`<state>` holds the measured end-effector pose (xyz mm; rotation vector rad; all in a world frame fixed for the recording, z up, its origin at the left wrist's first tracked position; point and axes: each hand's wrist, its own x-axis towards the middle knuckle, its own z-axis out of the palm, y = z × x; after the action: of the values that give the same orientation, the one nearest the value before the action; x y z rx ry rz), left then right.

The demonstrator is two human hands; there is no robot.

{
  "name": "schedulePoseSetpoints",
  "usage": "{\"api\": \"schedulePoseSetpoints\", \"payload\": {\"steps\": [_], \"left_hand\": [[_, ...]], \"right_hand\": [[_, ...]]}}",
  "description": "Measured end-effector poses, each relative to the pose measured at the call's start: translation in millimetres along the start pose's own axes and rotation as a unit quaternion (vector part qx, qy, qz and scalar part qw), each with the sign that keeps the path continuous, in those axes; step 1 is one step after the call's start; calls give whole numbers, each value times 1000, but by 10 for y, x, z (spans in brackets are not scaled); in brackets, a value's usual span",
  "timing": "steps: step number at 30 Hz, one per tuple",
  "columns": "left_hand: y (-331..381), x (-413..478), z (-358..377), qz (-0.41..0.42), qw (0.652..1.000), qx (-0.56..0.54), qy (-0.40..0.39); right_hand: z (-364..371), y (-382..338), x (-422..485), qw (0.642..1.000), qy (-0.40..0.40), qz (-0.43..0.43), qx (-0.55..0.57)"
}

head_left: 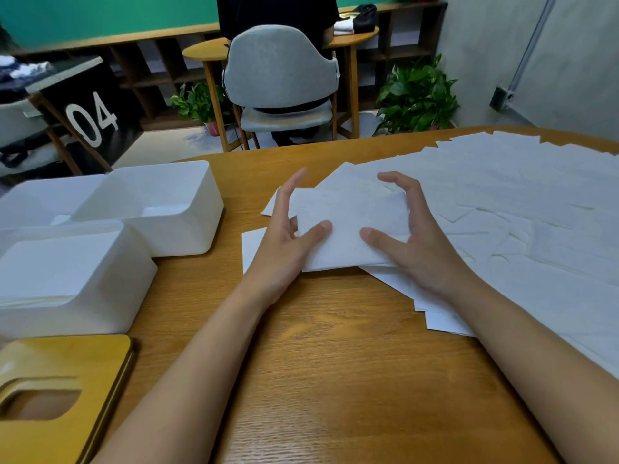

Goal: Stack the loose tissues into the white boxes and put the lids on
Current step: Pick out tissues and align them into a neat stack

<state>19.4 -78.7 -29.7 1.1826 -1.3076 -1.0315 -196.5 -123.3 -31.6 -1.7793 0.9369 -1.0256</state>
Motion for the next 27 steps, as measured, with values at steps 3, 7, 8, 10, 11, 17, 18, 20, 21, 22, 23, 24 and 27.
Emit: {"api": "schedulePoseSetpoints", "payload": {"steps": [3,7,8,10,11,17,18,20,21,22,23,24,27], "left_hand": [[-51,-52,-12,9,999,33,0],[-60,-181,21,20,998,53,14],[-68,-214,10,13,998,58,26],[-57,-290,-46,4,997,72,41],[-27,-336,-87,5,996,81,41],[314,-698,-454,21,987,158,23],[373,-759,-551,19,984,174,26],[510,-889,-769,8,981,190,28],[571,-953,-889,6,981,193,24],[623,-1020,-1012,4,981,193,17],[674,-1083,-1138,-1,981,196,13],[722,-1141,-1261,-5,980,201,14],[821,-1303,-1647,14,975,216,52]], "right_hand": [[-3,-56,-26,999,-31,1,-26],[69,-113,-65,996,-79,-9,-47],[75,-124,-76,995,-84,-5,-45],[73,-151,-107,996,-84,5,-42],[73,-174,-122,996,-81,10,-42],[403,-434,-278,998,-53,20,-37],[487,-501,-295,998,-51,15,-38],[663,-647,-318,998,-52,6,-33],[756,-718,-320,998,-50,1,-28],[858,-793,-315,999,-46,0,-22],[963,-862,-302,999,-43,0,-16],[1074,-938,-286,999,-41,-1,-13],[1409,-1165,-199,999,-49,-1,6]]}}
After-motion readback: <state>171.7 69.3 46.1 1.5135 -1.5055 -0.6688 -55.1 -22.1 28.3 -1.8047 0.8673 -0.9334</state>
